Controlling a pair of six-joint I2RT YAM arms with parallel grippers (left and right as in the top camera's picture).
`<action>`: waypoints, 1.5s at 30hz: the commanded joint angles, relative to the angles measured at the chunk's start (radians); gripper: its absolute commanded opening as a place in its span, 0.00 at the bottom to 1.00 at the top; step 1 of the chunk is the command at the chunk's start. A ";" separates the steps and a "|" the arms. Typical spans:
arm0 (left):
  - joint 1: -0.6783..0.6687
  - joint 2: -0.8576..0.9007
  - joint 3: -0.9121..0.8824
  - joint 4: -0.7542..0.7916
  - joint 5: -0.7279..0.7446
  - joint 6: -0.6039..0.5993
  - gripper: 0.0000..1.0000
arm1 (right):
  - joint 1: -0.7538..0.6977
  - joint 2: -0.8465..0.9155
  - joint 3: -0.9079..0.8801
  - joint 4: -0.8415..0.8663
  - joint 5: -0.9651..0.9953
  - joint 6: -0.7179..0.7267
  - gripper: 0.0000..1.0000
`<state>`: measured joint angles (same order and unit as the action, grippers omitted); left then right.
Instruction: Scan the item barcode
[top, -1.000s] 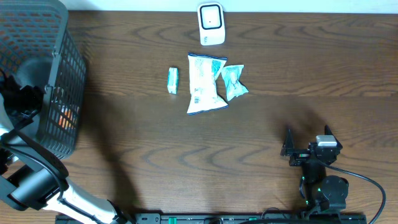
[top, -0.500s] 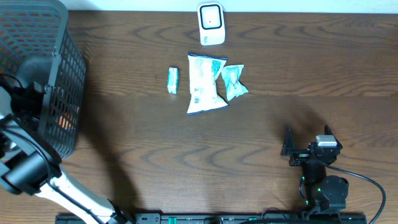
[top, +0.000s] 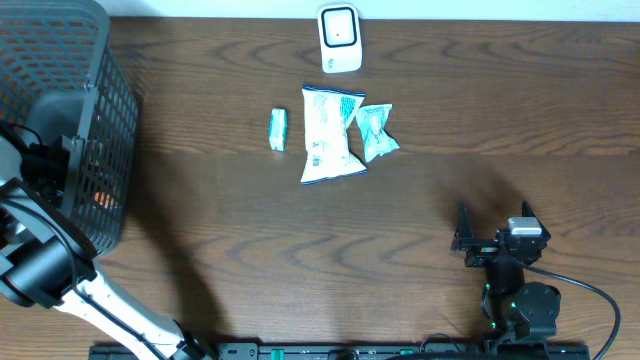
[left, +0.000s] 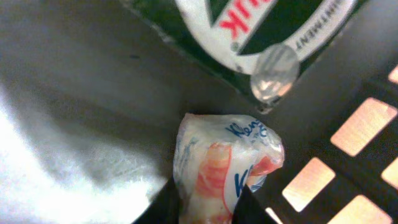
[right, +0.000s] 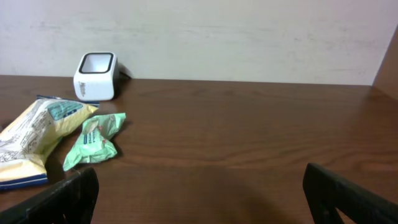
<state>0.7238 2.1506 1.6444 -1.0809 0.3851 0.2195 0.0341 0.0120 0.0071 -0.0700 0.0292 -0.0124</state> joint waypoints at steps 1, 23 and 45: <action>0.002 0.039 0.011 0.008 -0.124 -0.089 0.07 | 0.000 -0.005 -0.002 -0.004 -0.002 -0.011 0.99; 0.002 -0.410 0.320 0.114 0.225 -0.674 0.07 | 0.000 -0.005 -0.002 -0.004 -0.002 -0.011 0.99; -0.401 -0.556 0.303 0.182 0.599 -0.369 0.07 | 0.000 -0.005 -0.002 -0.004 -0.002 -0.011 0.99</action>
<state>0.4240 1.6043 1.9530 -0.8726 0.9924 -0.2878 0.0341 0.0120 0.0071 -0.0696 0.0296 -0.0124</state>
